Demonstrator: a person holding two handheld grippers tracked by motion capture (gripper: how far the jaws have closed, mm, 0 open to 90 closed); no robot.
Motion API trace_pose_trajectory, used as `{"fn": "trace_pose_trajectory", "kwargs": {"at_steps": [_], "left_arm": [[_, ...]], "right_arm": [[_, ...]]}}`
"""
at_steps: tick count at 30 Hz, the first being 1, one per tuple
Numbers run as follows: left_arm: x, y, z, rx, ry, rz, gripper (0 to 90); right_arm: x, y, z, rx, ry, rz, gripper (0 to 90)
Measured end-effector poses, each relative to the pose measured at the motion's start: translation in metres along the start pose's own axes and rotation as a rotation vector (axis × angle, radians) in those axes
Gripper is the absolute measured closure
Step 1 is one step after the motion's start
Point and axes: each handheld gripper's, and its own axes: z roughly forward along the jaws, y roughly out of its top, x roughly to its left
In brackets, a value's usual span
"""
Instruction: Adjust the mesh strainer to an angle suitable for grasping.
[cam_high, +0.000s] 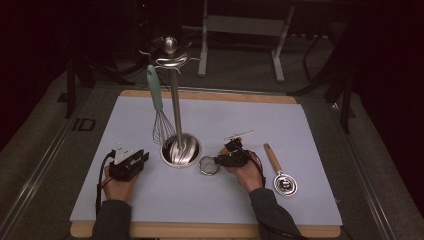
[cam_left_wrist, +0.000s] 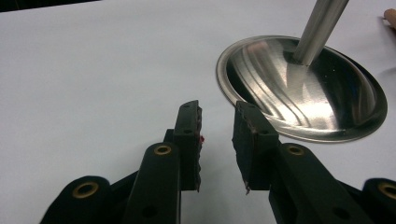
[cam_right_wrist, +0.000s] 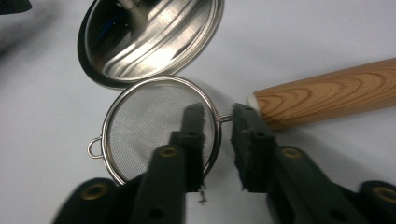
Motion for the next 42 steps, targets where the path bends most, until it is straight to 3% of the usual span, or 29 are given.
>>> {"fn": "trace_pose_trajectory", "kwargs": {"at_steps": [8,13,17,25,33,38,42], "left_arm": [[0.000,0.000,0.000,-0.001,0.000,-0.001,71.6],[0.000,0.000,0.000,0.000,0.000,-0.001,71.5],[0.000,0.000,0.000,-0.001,0.000,-0.003,71.4],[0.000,0.000,0.000,0.001,0.002,0.001,71.2],[0.000,0.000,0.000,0.003,0.007,0.003,71.2],[0.000,0.000,0.000,0.003,0.006,0.002,70.9],[0.000,0.000,0.000,0.002,0.006,0.001,70.8]], "right_arm": [[0.001,-0.001,0.002,0.038,0.021,0.010,67.2],[0.000,-0.004,0.005,0.067,0.038,0.009,76.1],[-0.001,-0.004,0.003,0.076,0.022,-0.003,83.1],[-0.003,-0.007,-0.011,0.090,0.012,-0.048,85.6],[-0.006,-0.016,-0.028,0.179,0.010,-0.138,85.5],[-0.014,-0.020,-0.039,0.219,0.010,-0.187,85.6],[-0.024,-0.019,-0.048,0.232,-0.002,-0.191,85.8]]}}
